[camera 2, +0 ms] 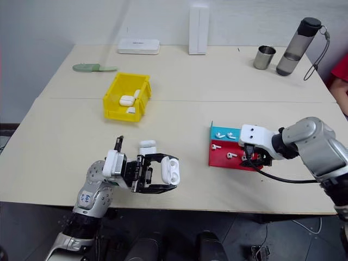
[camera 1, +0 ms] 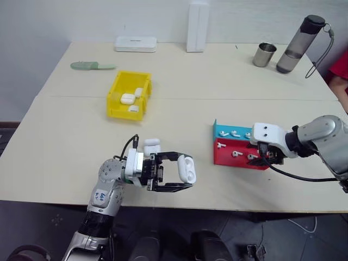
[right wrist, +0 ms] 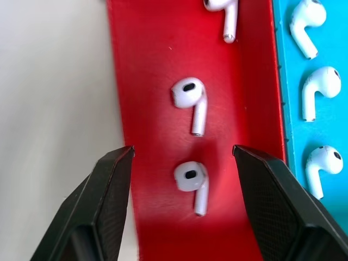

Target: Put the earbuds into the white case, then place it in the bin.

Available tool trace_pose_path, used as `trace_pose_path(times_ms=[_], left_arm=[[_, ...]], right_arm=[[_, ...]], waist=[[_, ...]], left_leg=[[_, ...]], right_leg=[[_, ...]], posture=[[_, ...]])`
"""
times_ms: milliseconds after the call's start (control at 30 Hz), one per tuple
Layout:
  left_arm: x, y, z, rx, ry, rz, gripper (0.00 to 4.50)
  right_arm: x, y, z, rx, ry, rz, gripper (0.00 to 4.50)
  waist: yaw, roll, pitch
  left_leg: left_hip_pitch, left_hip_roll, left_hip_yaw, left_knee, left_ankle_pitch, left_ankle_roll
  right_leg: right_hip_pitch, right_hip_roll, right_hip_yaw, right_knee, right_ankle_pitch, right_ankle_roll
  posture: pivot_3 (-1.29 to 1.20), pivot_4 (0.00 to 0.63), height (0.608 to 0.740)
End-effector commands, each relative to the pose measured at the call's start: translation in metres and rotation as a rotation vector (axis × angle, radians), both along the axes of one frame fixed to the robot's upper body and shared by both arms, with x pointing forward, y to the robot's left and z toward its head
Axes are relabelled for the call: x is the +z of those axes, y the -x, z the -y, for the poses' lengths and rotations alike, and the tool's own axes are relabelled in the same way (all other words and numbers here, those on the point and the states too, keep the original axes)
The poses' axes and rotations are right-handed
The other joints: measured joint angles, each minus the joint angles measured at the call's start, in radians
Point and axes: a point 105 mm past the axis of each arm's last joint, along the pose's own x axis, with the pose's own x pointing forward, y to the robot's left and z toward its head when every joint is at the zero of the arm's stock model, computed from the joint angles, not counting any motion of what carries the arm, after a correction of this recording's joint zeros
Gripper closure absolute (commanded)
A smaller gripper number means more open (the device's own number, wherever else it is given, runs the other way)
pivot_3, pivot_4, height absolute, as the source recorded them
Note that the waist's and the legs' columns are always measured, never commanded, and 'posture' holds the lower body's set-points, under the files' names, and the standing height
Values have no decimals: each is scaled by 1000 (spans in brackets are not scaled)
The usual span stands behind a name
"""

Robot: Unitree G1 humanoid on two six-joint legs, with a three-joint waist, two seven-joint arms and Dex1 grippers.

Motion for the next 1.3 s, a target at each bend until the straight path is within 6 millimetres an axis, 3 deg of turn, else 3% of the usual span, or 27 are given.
trace_pose_path(times_ms=[33, 800, 900, 1033, 1300], left_arm=[[7, 6, 0, -7, 7, 27, 1683], [4, 6, -4, 32, -7, 18, 1683], [4, 6, -4, 36, -7, 18, 1683], [3, 6, -5, 38, -8, 17, 1683], [2, 6, -6, 42, -10, 18, 1683]], right_arm=[[5, -4, 3, 9, 37, 14, 1588], [-15, -15, 13, 34, 117, -47, 1588], [-15, -16, 12, 40, 116, -45, 2222], [-15, -17, 9, 46, 124, -38, 3532], [-18, -14, 7, 57, 125, -47, 3532]], waist=[[0, 0, 0], [-4, 0, 0], [-6, 0, 0], [-8, 0, 0], [-9, -1, 0]], left_leg=[[0, 0, 0, 0, 0, 0], [0, 0, 0, 1, 0, 0], [0, 0, 0, 1, 0, 0], [0, 0, 0, 1, 0, 0], [0, 0, 0, 1, 0, 0]], right_leg=[[0, 0, 0, 0, 0, 0], [0, 0, 0, 1, 0, 0], [0, 0, 0, 1, 0, 0], [0, 0, 0, 1, 0, 0], [0, 0, 0, 1, 0, 0]], posture=[[0, 150, 740], [0, 150, 740], [0, 150, 740], [0, 150, 740], [0, 150, 740]])
